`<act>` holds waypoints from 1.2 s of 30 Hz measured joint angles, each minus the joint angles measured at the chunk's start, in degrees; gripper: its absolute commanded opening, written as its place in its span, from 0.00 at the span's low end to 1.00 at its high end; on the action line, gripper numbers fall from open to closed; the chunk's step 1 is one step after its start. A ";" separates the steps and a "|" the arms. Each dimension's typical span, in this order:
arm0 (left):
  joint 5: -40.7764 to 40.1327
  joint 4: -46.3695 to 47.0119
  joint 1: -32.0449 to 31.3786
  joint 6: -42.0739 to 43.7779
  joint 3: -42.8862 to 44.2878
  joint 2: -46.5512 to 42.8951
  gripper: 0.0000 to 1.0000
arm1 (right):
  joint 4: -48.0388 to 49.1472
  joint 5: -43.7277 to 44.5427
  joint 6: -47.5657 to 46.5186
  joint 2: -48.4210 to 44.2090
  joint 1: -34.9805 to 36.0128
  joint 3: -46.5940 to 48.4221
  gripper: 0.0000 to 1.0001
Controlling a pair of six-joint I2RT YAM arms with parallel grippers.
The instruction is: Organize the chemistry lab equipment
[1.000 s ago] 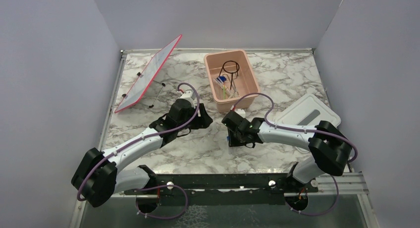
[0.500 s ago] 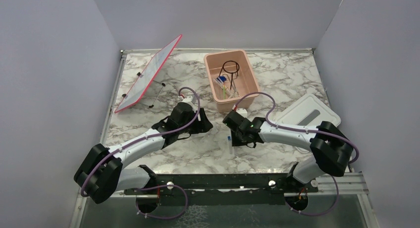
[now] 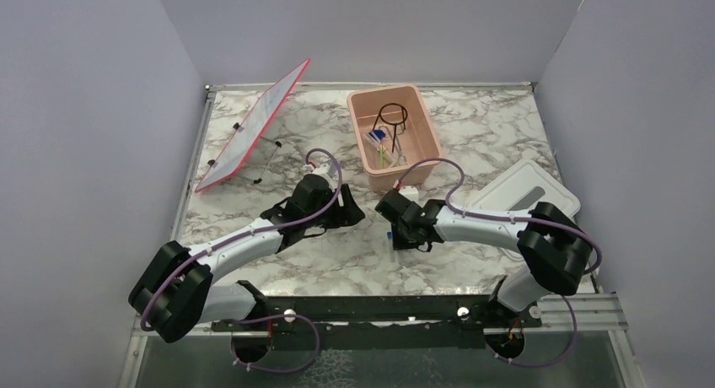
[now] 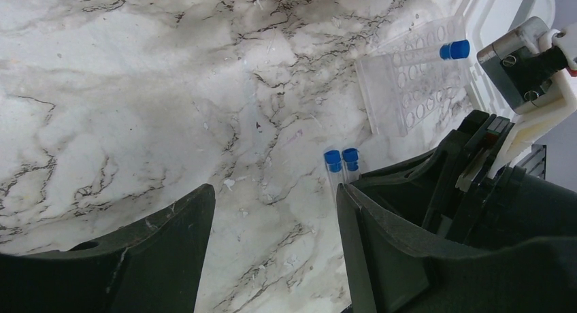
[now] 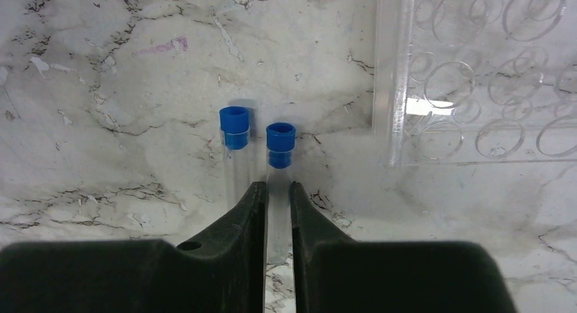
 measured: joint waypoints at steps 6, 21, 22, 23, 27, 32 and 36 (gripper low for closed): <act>1.11 0.90 0.00 0.15 0.00 -0.15 0.82 | -0.50 2.45 -0.02 -1.40 0.09 -0.11 0.14; 12.33 11.52 0.09 1.77 -0.28 -11.98 0.73 | 15.56 3.58 -3.56 -29.64 0.02 -1.49 0.15; 13.60 12.33 0.09 1.42 -0.11 -12.85 0.72 | 17.18 3.45 -3.58 -30.29 0.02 -1.42 0.15; 14.71 13.00 0.07 1.22 0.11 -13.27 0.71 | 18.86 3.19 -3.58 -30.84 0.02 -1.38 0.15; 18.21 14.32 -0.15 0.07 2.01 -13.46 0.60 | 24.39 1.66 -3.13 -31.87 0.02 -1.29 0.15; 19.78 15.30 -0.96 -0.92 3.26 -12.70 0.42 | 29.57 -0.48 -2.38 -31.98 0.02 -1.29 0.15; 19.85 15.47 -1.73 -1.11 3.89 -11.87 0.31 | 30.21 -1.38 -2.05 -31.95 0.02 -1.29 0.16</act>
